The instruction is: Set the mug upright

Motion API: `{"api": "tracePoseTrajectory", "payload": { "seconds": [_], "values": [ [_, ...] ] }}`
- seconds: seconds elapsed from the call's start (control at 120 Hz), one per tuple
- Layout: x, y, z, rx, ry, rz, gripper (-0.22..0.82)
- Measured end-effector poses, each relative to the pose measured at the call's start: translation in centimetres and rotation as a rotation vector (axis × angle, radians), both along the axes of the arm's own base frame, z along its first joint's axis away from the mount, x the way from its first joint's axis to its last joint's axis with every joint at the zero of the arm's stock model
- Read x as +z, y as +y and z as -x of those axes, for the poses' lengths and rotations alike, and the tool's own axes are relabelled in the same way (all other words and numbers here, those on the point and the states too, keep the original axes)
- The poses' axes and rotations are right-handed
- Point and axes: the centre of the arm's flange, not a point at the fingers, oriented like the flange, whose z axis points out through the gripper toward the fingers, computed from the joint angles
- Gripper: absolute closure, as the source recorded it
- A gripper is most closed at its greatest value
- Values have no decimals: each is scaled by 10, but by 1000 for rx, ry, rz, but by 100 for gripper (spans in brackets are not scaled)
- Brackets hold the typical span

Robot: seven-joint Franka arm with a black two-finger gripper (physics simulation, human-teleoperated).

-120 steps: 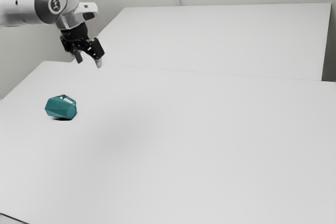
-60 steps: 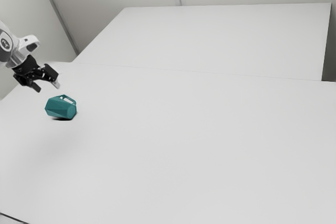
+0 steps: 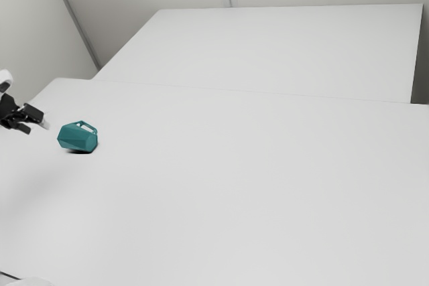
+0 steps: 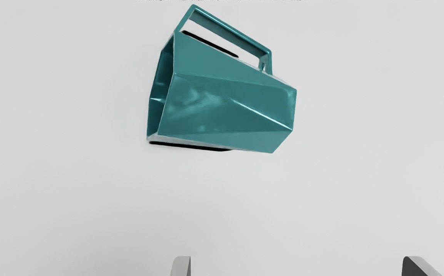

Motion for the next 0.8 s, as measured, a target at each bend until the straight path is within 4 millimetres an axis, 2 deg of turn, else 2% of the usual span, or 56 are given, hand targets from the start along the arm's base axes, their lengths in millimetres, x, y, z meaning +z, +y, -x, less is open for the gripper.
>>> {"api": "tracePoseTrajectory", "payload": {
  "seconds": [0.092, 0.175, 0.283, 0.392, 0.592, 0.8],
  "values": [
    [-11, 33, 6, -1, -50, 7, 0],
    [-28, 46, -2, -43, -84, 19, 0],
    [-49, 51, -10, -103, -109, 19, 1],
    [-56, 45, -19, -167, -134, -5, 2],
    [-69, 55, -17, -225, -160, -67, 3],
    [-99, 68, -19, -256, -177, -95, 4]
  ]
}}
